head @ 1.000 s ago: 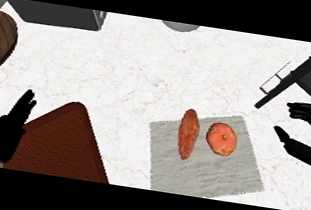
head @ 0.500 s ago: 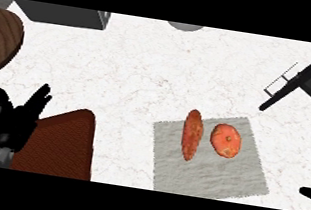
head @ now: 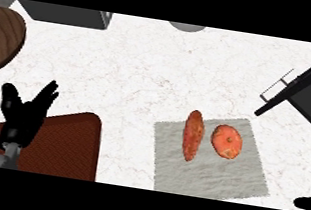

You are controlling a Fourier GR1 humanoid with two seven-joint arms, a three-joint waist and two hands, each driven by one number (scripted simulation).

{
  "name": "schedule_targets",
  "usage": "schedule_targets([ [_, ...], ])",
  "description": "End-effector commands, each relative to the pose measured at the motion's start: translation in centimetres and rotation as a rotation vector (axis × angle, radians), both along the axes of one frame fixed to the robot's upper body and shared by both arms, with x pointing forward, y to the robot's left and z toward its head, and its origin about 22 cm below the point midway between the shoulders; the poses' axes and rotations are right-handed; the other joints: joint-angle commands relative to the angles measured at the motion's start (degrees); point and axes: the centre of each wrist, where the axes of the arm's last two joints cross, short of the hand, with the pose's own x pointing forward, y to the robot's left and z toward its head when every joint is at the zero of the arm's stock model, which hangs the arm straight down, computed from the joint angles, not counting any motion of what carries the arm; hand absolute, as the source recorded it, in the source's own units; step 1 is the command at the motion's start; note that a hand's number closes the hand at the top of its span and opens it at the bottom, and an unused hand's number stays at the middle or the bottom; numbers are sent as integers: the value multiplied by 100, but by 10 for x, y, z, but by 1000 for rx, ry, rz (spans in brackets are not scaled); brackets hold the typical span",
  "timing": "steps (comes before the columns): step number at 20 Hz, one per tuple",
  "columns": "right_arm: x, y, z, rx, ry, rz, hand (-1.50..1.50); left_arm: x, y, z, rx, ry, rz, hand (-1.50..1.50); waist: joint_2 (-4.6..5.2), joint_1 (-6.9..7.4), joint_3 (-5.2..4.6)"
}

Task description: Pick the squash from the placemat and place it in the tiered shelf

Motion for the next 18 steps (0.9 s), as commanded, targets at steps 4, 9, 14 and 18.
schedule_targets([
  [4,14,62,26,-149,40,-128,-150,1,-12,0,-40,24,-42,0,24,102,-58],
  [9,38,100,21,-206,113,-135,-150,1,-1,-4,-22,14,-24,0,25,83,-51],
  [14,45,105,-1,-281,191,-85,-150,1,4,7,-34,21,-29,0,18,57,-47],
  [18,54,124,6,-324,237,-81,-150,-2,-3,-9,-19,35,-23,0,21,59,-48],
])
